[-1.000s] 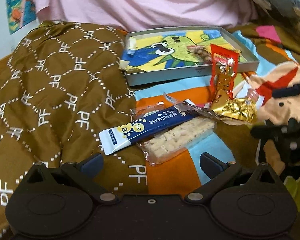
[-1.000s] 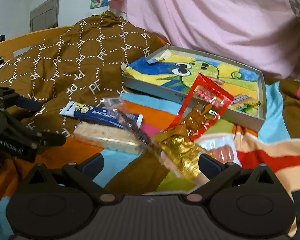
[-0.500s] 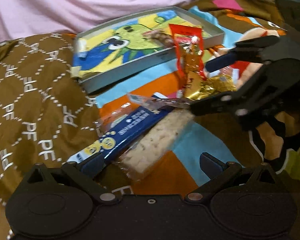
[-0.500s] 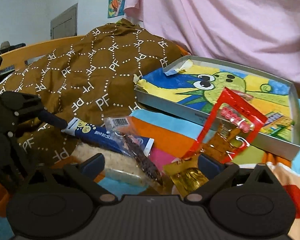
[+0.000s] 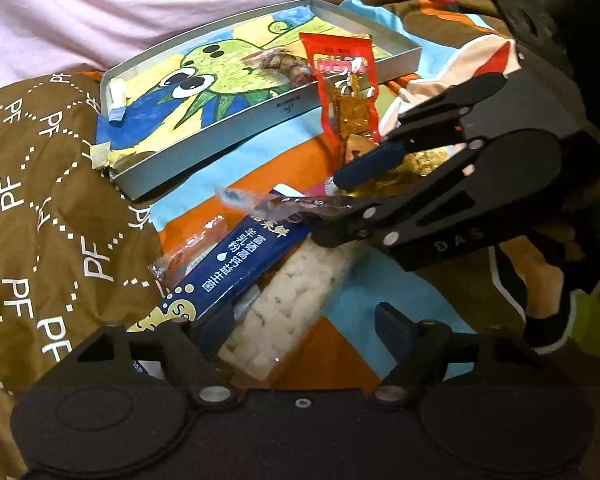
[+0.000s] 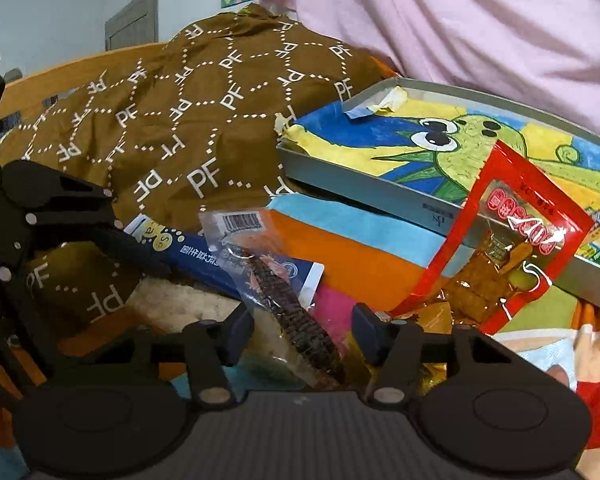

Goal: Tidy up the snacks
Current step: 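Grasp the white rice-cake bar with the left tool while the right tool grasps the dark jerky stick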

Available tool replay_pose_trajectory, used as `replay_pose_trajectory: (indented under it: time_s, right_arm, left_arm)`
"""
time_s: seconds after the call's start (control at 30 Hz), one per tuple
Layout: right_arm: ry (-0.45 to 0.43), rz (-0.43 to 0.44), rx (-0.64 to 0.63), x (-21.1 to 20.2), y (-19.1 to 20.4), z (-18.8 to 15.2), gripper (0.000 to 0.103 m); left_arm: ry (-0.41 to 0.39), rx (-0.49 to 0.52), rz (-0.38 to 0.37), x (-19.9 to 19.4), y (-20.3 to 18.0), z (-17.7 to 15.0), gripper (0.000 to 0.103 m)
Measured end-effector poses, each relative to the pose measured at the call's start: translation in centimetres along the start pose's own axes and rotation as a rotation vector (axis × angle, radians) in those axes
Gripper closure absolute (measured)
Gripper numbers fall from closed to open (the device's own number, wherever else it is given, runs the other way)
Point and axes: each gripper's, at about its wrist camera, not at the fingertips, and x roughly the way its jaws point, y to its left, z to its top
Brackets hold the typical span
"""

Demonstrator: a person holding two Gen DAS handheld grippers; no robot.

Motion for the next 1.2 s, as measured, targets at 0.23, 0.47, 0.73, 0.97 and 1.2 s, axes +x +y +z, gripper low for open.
replay_pose_trajectory:
  time_s: [0.23,0.47,0.73,0.97,1.2]
  right_arm:
    - [0.009,0.007,0.021,-0.2,-0.2,0.2,0.067]
    - [-0.008,0.017,0.084,-1.3,-1.2,0.7,0.081]
    - [0.008,0.061,0.253,-2.5,-3.7,1.2,0.082]
    - [0.034,0.061,0.265,-1.1,-4.2,0.9,0.083]
    - [0.052,0.021,0.15,0.5,-3.1,0.9,0.079]
  left_arm:
    - [0.059,-0.029,0.055,0.8,0.4,0.7,0.052]
    - [0.118,-0.127,-0.015,-0.4,0.1,0.9,0.064]
    - [0.156,-0.2,-0.064,-0.9,-1.0,1.2,0.065]
    - [0.174,-0.197,-0.071,1.4,-1.1,2.4,0.063]
    - [0.2,-0.217,-0.067,2.7,-1.3,2.7,0.065]
